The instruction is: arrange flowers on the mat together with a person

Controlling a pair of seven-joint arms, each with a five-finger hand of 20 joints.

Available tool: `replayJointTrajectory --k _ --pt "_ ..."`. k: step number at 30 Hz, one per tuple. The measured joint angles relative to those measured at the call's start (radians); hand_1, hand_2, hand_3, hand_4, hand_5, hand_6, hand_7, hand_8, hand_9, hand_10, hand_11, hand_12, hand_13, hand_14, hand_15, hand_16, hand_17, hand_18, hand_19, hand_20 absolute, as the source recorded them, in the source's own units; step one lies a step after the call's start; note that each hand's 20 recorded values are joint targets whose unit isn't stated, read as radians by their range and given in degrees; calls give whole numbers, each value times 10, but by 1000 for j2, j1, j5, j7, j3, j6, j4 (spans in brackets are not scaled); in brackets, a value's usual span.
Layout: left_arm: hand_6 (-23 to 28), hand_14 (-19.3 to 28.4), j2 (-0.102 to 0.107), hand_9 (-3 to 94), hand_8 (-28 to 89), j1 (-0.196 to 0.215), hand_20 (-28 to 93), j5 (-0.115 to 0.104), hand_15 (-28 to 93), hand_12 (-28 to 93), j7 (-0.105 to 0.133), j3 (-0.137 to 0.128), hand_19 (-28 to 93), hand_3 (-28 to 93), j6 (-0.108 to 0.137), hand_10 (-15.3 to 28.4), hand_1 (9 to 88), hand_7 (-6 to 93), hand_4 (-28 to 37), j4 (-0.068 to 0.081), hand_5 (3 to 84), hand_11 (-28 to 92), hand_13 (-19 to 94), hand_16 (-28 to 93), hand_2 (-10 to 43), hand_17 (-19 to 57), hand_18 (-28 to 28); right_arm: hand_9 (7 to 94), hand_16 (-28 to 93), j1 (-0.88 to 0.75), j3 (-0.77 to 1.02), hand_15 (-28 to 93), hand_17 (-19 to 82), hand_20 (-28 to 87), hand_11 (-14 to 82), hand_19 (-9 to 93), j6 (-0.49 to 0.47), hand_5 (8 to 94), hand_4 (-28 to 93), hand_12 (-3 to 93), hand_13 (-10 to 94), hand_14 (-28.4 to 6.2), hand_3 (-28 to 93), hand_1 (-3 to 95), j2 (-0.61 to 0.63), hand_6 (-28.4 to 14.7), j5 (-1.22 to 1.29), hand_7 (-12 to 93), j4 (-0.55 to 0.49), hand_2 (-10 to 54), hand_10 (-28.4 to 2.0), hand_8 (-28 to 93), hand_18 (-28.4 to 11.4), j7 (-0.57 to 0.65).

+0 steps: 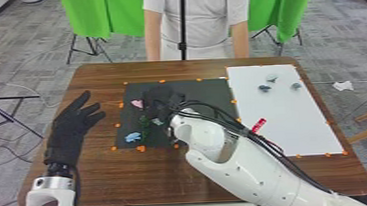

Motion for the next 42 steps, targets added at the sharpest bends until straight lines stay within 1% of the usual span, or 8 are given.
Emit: replayJointTrajectory --k 8,12,16,19,23,32,38,42 --pt "43 259 0 379 -85 32 200 -5 474 97 15 -6 507 794 16 172 250 103 -256 -11 372 228 278 -66 38 -75 264 602 147 -7 49 599 303 333 180 812 14 634 -264 151 619 -94 795 403 20 38 96 169 -64 -95 -115 -133 -184 16" --pt "42 258 0 379 -85 52 200 -7 474 97 23 -12 506 790 23 171 241 102 -265 -15 373 228 278 -65 40 -75 263 598 139 -36 137 596 295 327 177 811 42 623 -253 151 609 -106 793 375 64 29 294 163 -186 -95 -119 -130 -187 34" --pt "40 257 0 375 -85 65 200 -6 474 99 27 -18 499 790 23 169 220 104 -274 -16 372 227 273 -65 -4 -83 261 575 128 -106 286 575 258 292 173 750 83 594 -243 152 577 -125 786 325 125 17 480 155 -338 -54 -131 -124 -190 38" --pt "38 255 -1 372 -85 74 200 1 467 98 31 -26 492 787 20 167 218 103 -278 -15 370 222 272 -65 -17 -85 260 552 115 -178 422 542 230 262 166 705 104 566 -238 150 544 -137 787 290 178 15 591 150 -431 -33 -142 -123 -197 36" --pt "38 253 -1 370 -85 82 202 11 463 100 38 -29 488 782 20 166 218 101 -281 -15 368 219 272 -62 -19 -84 257 540 108 -298 624 518 218 247 148 693 117 539 -242 144 526 -158 780 264 244 8 788 140 -507 -10 -148 -120 -204 28" --pt "33 251 -1 349 -86 83 197 10 451 96 48 -28 469 779 21 157 216 97 -282 -15 362 195 266 -59 -7 -83 255 474 111 -618 967 346 138 187 99 570 207 472 -265 141 423 -176 776 221 318 16 1198 136 -534 37 -139 -117 -242 -71" --pt "30 247 -1 346 -86 81 196 9 443 100 48 -23 468 781 20 154 214 98 -283 -13 358 191 262 -55 -2 -85 256 442 131 -782 1028 282 101 166 77 515 201 442 -278 140 379 -176 787 204 313 26 1439 140 -507 45 -132 -119 -241 -222" --pt "32 249 -4 355 -85 75 201 10 450 104 45 -18 476 783 19 160 215 102 -283 -10 359 205 264 -52 2 -84 257 444 145 -845 1025 275 98 169 75 512 200 443 -282 144 378 -175 790 202 297 29 1473 145 -489 45 -127 -123 -240 -256"
